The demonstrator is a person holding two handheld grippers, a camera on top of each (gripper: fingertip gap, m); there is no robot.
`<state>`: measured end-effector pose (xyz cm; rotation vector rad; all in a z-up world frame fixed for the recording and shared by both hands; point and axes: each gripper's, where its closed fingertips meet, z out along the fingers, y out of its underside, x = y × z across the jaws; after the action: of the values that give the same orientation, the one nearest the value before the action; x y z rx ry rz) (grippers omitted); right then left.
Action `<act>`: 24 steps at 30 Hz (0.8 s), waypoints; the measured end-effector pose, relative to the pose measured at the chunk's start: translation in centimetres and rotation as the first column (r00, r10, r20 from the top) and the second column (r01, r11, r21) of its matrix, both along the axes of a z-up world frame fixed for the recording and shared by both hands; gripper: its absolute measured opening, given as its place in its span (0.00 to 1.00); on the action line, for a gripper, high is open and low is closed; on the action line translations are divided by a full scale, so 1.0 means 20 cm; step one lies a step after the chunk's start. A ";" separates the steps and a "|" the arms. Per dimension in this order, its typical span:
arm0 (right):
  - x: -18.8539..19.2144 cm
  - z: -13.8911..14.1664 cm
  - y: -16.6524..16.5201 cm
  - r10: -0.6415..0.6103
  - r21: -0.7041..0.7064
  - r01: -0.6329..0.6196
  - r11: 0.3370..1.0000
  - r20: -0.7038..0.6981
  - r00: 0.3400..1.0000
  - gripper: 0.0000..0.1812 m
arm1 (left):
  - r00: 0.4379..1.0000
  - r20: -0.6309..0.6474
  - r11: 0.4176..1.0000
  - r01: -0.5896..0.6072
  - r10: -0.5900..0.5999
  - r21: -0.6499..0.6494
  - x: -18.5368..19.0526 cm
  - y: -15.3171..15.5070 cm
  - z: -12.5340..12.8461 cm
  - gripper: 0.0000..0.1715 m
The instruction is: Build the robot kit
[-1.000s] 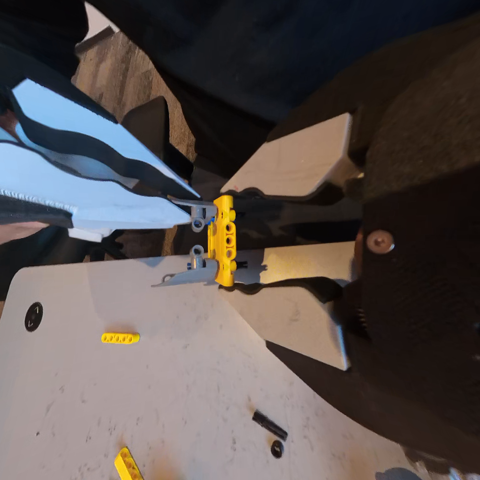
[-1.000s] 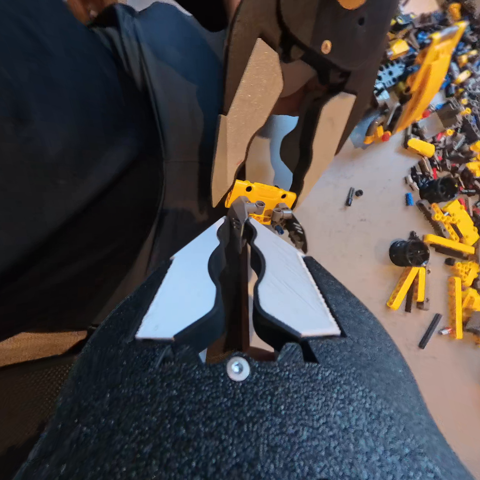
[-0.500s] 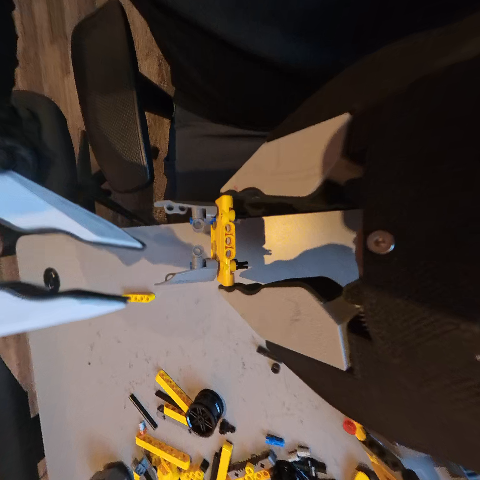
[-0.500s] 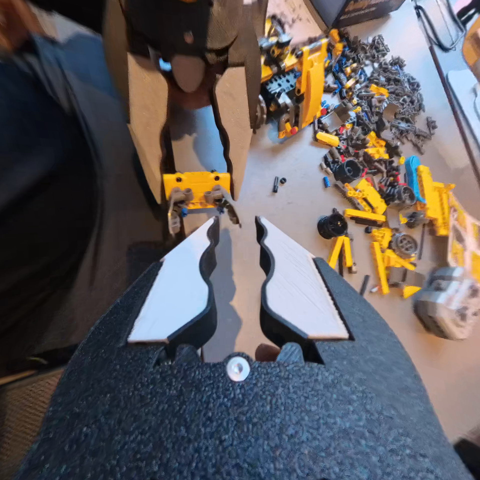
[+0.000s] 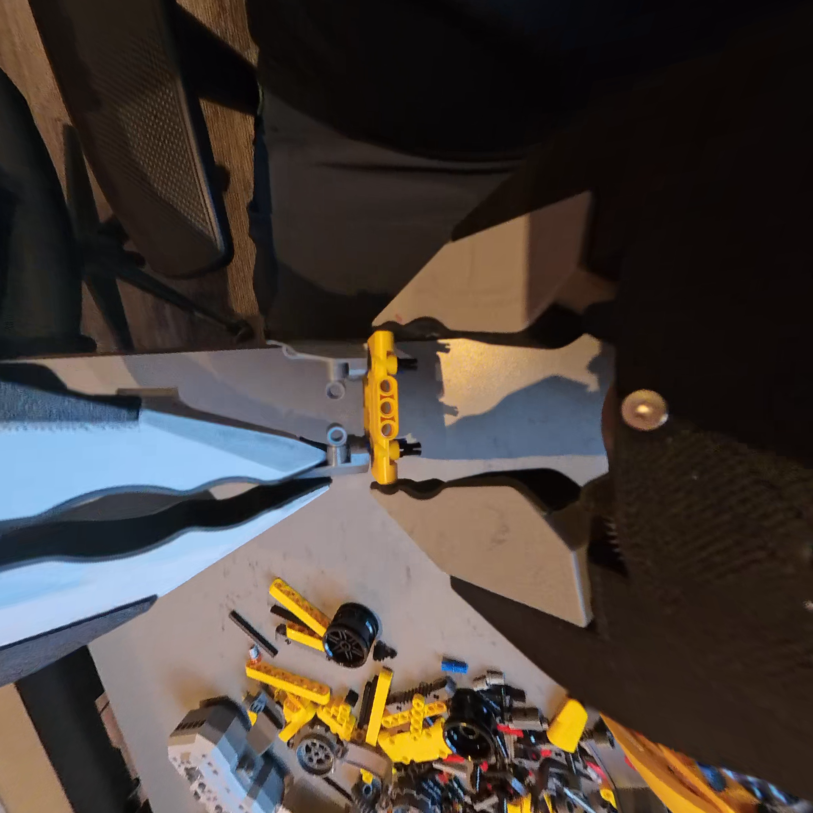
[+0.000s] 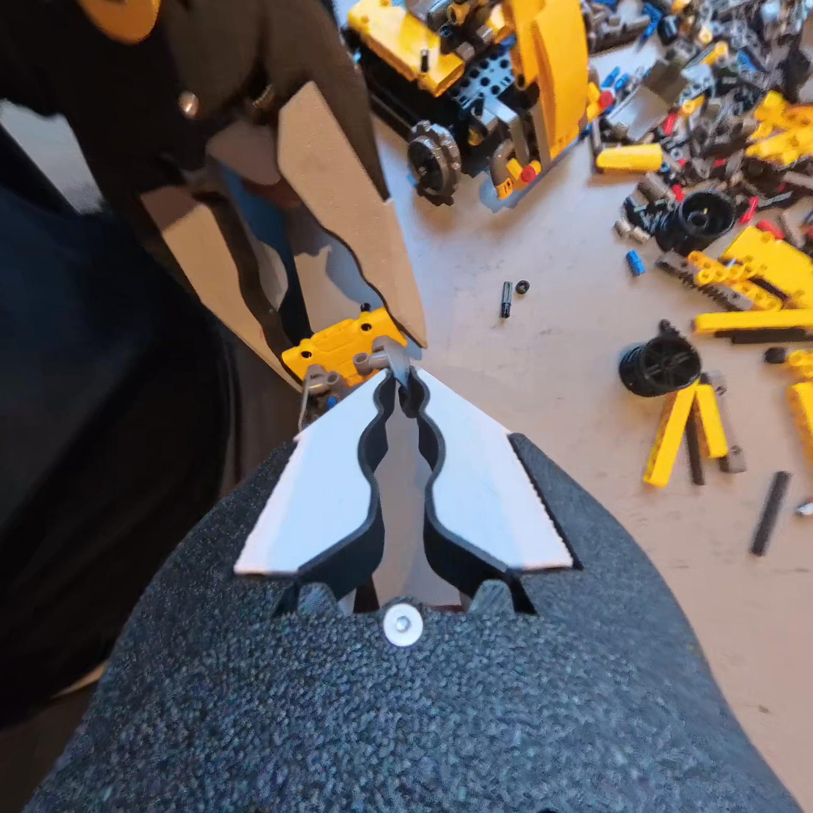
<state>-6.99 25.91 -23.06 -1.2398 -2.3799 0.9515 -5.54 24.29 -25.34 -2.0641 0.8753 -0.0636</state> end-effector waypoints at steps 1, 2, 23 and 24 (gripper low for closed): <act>0.00 0.00 0.01 -0.026 -0.053 0.027 0.998 0.020 0.999 0.03 | 1.000 -0.015 1.000 -0.007 0.007 0.014 -0.01 0.01 0.01 0.38; -0.01 0.00 0.01 -0.047 -0.103 0.051 0.993 0.038 0.998 0.03 | 0.999 -0.035 1.000 -0.014 0.015 0.026 -0.01 0.01 0.01 0.38; 0.02 0.10 0.08 -0.021 0.177 0.062 0.982 -0.223 0.975 0.10 | 0.999 -0.041 0.999 -0.023 0.025 0.044 -0.02 0.03 0.02 0.38; 0.03 0.11 0.09 -0.065 0.114 0.089 0.989 -0.198 0.978 0.10 | 0.997 -0.066 0.998 -0.032 0.036 0.052 -0.04 0.03 0.02 0.38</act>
<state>-6.40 27.73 -20.87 -1.1305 -2.1874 0.8473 -6.25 24.87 -24.92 -2.0426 0.8734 0.0468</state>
